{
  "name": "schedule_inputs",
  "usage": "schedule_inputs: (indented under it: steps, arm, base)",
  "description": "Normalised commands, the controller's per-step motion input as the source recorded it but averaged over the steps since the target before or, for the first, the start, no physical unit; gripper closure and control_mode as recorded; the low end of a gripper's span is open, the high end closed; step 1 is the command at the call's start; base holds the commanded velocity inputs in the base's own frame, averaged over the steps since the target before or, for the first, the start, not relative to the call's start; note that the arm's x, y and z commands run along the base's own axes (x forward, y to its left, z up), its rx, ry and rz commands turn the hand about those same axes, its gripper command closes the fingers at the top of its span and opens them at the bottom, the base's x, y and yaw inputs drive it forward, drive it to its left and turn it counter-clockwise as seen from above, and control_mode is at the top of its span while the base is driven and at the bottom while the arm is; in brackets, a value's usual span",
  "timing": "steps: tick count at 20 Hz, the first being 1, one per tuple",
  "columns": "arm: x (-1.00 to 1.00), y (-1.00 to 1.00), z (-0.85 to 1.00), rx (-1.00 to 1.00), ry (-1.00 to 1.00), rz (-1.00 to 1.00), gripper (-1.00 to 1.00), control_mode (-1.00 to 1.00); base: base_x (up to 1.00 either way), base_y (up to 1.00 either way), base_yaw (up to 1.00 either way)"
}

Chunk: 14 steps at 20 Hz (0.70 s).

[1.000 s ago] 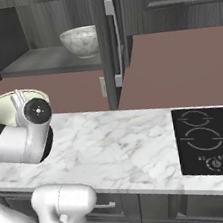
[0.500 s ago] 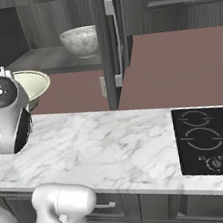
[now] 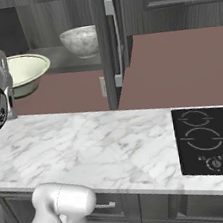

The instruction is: Open the cabinet. Pick the bowls from the counter and place them in the cabinet. Then close the cabinet.

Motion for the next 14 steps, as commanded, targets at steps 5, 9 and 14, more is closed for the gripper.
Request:
schedule_inputs:
  steps: [5, 9, 14]
  arm:
    - [0.26, 0.00, 0.03, 0.00, 0.00, 0.00, 1.00, -1.00]
    - [0.46, 0.00, 0.00, 0.00, 0.00, 0.00, 1.00, -1.00]
    - [0.46, 0.00, 0.00, -0.01, 0.00, 0.00, 1.00, -1.00]
  base:
    - [0.00, 0.00, 0.00]
    - [0.00, 0.00, 0.00]
    - [0.00, 0.00, 0.00]
